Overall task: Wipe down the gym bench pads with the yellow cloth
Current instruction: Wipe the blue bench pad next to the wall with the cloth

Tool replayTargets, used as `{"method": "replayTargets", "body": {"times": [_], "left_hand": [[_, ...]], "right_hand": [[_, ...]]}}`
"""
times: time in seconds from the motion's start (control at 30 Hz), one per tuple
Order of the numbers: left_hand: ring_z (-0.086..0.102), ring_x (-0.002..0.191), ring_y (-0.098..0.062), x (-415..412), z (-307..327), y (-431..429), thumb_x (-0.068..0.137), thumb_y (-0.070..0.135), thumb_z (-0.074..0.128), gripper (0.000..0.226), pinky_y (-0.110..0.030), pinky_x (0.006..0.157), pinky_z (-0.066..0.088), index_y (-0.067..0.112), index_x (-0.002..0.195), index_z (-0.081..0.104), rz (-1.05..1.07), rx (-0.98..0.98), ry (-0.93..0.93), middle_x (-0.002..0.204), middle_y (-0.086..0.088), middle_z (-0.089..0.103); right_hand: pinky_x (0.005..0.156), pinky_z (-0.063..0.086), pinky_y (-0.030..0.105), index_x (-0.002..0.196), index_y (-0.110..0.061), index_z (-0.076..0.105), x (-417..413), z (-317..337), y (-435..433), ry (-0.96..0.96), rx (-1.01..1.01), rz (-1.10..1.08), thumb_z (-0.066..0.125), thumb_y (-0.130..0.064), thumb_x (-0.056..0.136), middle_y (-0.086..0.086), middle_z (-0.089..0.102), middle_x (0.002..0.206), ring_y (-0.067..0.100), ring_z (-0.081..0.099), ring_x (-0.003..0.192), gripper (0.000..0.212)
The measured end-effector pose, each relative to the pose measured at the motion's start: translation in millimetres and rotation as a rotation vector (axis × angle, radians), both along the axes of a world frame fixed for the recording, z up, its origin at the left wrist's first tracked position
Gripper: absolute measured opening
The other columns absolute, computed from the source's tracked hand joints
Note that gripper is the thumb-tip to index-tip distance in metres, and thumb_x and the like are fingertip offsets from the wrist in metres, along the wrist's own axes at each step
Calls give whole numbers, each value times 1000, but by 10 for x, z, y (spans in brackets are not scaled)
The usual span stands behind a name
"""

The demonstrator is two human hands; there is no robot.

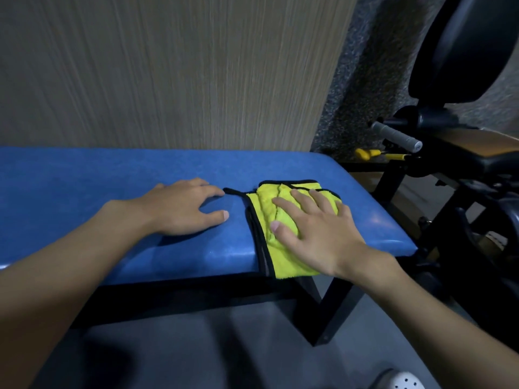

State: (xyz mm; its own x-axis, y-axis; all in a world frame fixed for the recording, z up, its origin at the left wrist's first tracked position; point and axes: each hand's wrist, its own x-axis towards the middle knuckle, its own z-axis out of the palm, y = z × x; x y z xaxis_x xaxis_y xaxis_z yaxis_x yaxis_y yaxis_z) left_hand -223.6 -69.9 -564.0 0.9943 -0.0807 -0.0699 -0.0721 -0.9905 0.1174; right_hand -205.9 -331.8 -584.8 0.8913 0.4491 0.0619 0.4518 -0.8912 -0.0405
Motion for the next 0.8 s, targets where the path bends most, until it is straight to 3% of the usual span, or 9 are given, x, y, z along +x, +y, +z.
{"method": "replayTargets", "body": {"times": [0.17,0.33,0.57,0.7,0.8], "left_hand": [[34,142,-15,-14,-19,-3,88,77,34,71,-49,110,33,40,149,35,-5,5,-9,154,12,35],[38,139,-19,22,-9,-22,77,80,24,82,-50,109,34,42,148,33,2,48,27,152,9,36],[46,117,-22,118,39,-59,85,77,24,66,-44,100,41,46,142,34,2,151,0,125,10,43],[43,101,-23,199,0,-149,85,76,15,66,-40,90,42,42,137,36,34,264,-67,122,7,43],[38,95,-23,204,-33,-191,84,75,12,67,-42,91,41,39,136,36,51,284,-82,120,6,41]], "right_hand": [[117,11,60,149,-53,14,30,6,19,-17,0,2,-4,-80,76,-9,12,165,22,2,152,80],[116,10,60,149,-54,18,411,62,152,44,11,-9,9,-77,87,-9,13,165,23,5,151,67],[111,13,65,149,-50,24,1392,47,571,40,5,-51,14,-75,88,-6,16,164,28,10,150,66],[109,14,65,150,-48,25,1868,113,833,59,-4,-103,15,-75,88,-3,18,164,31,12,149,68],[108,15,66,150,-44,25,2040,154,944,77,-8,-124,15,-73,89,0,22,162,35,15,148,68]]}}
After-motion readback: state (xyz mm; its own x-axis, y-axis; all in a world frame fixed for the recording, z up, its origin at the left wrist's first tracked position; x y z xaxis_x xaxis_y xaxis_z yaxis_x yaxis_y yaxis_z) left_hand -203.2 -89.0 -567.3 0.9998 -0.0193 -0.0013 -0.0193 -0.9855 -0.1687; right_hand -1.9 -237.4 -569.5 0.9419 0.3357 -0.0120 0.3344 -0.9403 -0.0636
